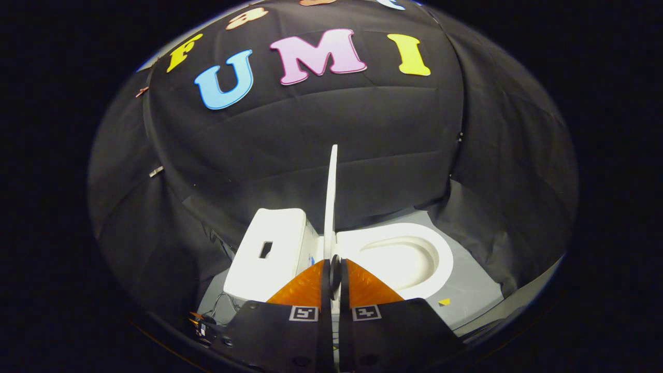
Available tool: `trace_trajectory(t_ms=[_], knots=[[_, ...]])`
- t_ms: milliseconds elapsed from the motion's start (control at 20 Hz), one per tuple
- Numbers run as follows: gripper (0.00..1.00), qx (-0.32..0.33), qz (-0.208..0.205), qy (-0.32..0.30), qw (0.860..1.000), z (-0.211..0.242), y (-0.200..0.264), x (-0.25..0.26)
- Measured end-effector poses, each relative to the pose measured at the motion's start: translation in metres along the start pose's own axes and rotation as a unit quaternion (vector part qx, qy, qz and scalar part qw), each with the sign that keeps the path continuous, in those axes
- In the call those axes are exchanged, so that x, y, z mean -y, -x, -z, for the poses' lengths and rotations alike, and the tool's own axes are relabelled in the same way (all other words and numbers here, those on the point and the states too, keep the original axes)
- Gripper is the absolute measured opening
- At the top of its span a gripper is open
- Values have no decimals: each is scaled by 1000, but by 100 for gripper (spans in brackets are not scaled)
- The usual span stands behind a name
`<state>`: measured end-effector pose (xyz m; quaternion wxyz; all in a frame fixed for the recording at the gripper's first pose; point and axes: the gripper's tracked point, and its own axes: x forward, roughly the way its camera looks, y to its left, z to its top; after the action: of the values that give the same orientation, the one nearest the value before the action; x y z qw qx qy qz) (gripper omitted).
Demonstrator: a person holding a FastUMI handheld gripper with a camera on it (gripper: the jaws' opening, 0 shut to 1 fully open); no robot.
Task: Open the toilet lid.
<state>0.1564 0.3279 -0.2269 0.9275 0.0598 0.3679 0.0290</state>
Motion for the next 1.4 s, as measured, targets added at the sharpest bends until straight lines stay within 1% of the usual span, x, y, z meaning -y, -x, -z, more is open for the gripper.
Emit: trace_trajectory(t_ms=[350,500,800,950,1200,1250,1400], knots=[[9,6,4,69,998,8,-2,-75],[9,9,10,102,995,14,-4,-100],[9,11,20,145,989,28,-11,-144],[9,19,39,176,984,31,-16,-154],[9,28,57,199,978,31,-16,-156],[9,31,63,200,977,32,-15,-151],[11,28,58,186,980,34,-13,-144]])
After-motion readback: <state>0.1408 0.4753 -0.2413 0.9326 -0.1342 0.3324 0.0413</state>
